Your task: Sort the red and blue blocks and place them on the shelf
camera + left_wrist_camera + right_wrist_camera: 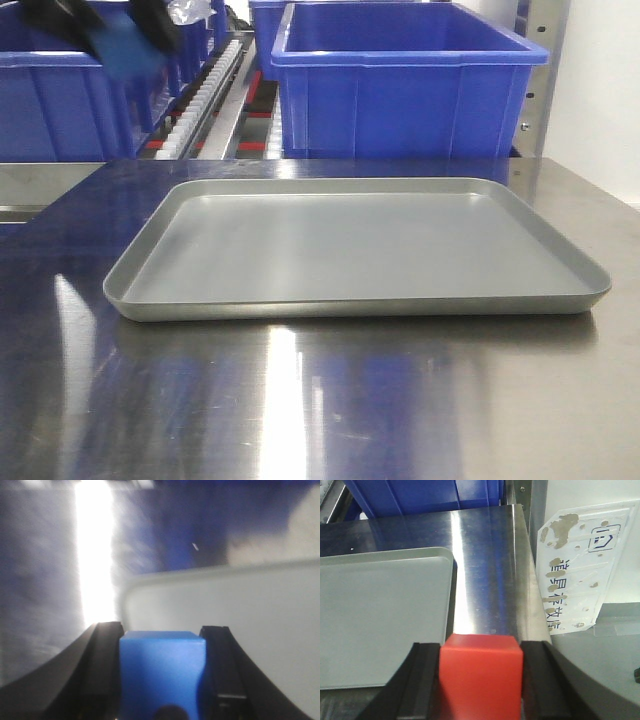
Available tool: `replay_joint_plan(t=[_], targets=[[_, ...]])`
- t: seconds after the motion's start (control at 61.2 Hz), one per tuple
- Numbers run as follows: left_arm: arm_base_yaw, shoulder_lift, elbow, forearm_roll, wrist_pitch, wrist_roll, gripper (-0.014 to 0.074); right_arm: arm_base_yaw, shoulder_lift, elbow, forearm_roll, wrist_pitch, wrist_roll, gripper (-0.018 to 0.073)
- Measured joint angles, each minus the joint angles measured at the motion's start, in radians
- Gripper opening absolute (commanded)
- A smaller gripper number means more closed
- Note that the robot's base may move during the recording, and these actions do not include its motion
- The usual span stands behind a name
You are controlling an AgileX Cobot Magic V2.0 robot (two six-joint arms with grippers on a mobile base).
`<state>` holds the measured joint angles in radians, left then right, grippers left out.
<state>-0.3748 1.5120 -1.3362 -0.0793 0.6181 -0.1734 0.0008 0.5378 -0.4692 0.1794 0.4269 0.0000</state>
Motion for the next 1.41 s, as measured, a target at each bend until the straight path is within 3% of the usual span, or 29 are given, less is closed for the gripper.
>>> replay_joint_plan(t=[0.245, 0.654, 0.997, 1.406], targets=[[0.082, -0.181, 0.078, 0.105, 0.002, 0.000, 0.0136, 0.000, 0.000, 0.000, 0.000, 0.000, 0.000, 0.0058], [0.233, -0.557, 0.427, 0.120, -0.107, 0.000, 0.0136, 0.000, 0.000, 0.000, 0.000, 0.000, 0.000, 0.0058], [0.246, -0.762, 0.646, 0.120, -0.123, 0.000, 0.0135, 0.000, 0.000, 0.000, 0.000, 0.000, 0.000, 0.0058], [0.247, -0.783, 0.666, 0.120, -0.129, 0.000, 0.0135, 0.000, 0.000, 0.000, 0.000, 0.000, 0.000, 0.0058]])
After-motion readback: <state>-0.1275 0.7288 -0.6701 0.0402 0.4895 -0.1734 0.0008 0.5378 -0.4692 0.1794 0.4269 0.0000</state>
